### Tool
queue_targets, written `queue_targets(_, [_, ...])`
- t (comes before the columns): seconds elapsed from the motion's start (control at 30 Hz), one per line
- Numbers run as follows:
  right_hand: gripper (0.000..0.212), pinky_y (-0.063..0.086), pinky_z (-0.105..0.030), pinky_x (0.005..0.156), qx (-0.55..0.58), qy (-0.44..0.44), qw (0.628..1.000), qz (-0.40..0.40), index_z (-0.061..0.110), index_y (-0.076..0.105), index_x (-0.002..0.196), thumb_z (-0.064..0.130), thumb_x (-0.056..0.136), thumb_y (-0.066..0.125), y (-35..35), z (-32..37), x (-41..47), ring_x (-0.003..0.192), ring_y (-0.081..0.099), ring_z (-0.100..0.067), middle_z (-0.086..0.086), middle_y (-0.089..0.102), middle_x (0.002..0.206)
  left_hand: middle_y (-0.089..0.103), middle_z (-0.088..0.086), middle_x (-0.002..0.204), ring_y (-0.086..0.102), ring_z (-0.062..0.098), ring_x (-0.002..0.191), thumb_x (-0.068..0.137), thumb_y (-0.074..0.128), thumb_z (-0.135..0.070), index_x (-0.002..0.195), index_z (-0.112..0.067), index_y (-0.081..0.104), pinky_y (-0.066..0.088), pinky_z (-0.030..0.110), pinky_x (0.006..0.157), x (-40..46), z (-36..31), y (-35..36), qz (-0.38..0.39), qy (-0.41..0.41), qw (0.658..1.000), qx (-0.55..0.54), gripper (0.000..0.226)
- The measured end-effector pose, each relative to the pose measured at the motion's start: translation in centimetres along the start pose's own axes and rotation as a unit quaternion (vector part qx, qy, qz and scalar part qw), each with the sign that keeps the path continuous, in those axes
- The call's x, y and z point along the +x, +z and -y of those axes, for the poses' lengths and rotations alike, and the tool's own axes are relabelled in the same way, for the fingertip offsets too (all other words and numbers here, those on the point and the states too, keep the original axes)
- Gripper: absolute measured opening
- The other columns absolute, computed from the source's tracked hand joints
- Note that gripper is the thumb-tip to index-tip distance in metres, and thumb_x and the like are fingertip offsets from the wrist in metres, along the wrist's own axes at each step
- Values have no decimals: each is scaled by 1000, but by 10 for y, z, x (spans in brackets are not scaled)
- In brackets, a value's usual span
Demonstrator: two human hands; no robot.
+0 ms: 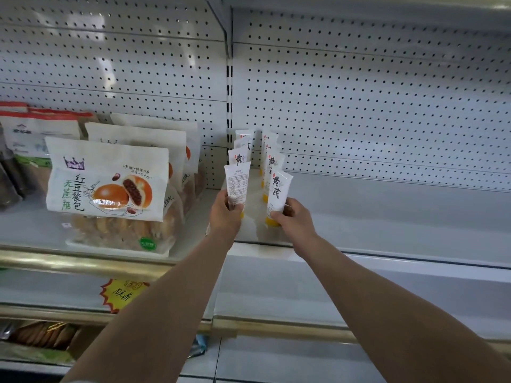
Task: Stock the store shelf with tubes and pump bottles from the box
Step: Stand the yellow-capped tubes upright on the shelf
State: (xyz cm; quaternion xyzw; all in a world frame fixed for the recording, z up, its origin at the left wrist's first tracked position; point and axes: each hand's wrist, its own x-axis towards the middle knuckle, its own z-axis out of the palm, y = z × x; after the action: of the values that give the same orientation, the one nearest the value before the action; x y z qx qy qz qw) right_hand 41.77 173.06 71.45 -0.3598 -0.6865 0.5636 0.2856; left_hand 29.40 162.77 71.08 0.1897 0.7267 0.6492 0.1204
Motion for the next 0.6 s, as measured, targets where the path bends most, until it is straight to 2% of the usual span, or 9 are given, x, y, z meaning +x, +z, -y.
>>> queue_targets(0.23, [51,55,-38,97,-25,-8,1000,10,26,58,131,18,84,74,-4,1,-1,105,66,-13,4,69,120,61,-6,111,58,13,97,92,62,-9,133,-16,52,42,27,82,-5,0,4,-11,-10,1000,12,43])
queue_targets(0.33, [61,53,-39,99,-25,2,1000,15,28,54,136,23,80,77,-5,-1,-1,106,66,-12,6,69,123,62,-3,118,60,18,104,88,67,-12,134,-16,51,45,28,85,-9,0,6,-27,-27,999,7,49])
queue_targets(0.4, [72,51,-39,102,-24,16,999,16,27,48,142,29,77,80,-9,-1,-2,111,64,-12,6,66,128,57,2,132,56,23,117,87,71,-20,139,-12,45,44,31,93,-14,-2,8,-55,-52,997,16,59])
queue_targets(0.47, [80,49,-37,104,-25,30,999,19,25,45,146,33,76,83,-15,-1,-4,116,60,-13,5,61,132,45,6,147,45,25,134,85,74,-25,148,-10,34,38,37,109,-20,-4,10,-89,-76,993,7,76])
queue_targets(0.53, [83,48,-36,103,-12,39,999,26,25,44,147,32,75,85,-24,0,-8,118,58,-14,2,58,134,38,9,152,37,27,140,85,74,-29,150,-9,30,33,42,115,-29,-7,12,-133,-86,987,0,81])
queue_targets(0.6, [81,46,-32,100,3,44,998,38,23,43,148,26,77,84,-35,-1,-12,119,57,-15,-1,56,137,40,13,149,36,30,139,86,73,-30,146,-7,35,32,44,114,-41,-14,16,-185,-81,979,15,75])
